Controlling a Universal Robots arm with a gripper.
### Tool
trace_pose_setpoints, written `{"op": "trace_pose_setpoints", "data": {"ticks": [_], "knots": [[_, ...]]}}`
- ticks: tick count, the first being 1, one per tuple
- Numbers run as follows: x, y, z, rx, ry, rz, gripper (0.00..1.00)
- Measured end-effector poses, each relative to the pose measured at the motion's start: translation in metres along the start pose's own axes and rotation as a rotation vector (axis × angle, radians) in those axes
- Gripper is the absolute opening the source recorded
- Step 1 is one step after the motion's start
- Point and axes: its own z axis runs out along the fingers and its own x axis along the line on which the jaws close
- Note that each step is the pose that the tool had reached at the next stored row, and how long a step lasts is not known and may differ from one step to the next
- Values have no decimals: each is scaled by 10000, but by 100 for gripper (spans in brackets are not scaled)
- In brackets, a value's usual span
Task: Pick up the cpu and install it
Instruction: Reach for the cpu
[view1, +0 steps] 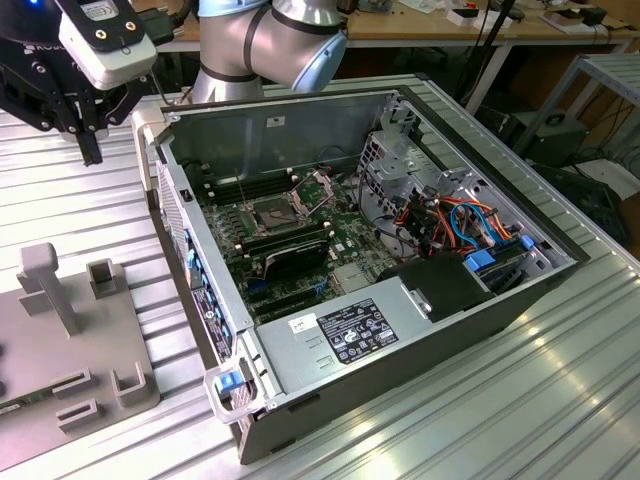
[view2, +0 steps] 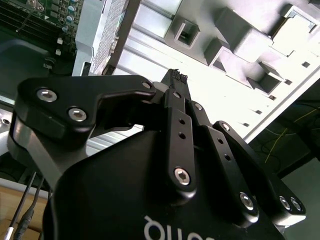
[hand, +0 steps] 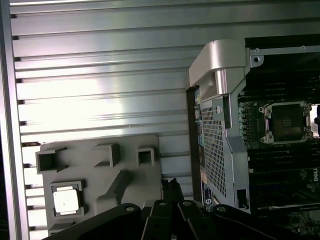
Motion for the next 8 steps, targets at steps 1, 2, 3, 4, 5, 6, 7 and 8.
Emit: {"op": "trace_pose_setpoints", "data": {"ticks": [1,2,3,4,5,6,7,8], "knots": [[22,-2,0,0,0,0,11],[44,-3,-1,-1,0,-1,11],[65,-5,-2,1,0,0,11],[102,-8,-1,0,-1,1,11],[137,-10,-2,0,0,1,11],[166,-12,-1,-1,-1,1,11],[188,-14,0,0,-1,0,11],[220,-17,0,0,-1,0,11]]}}
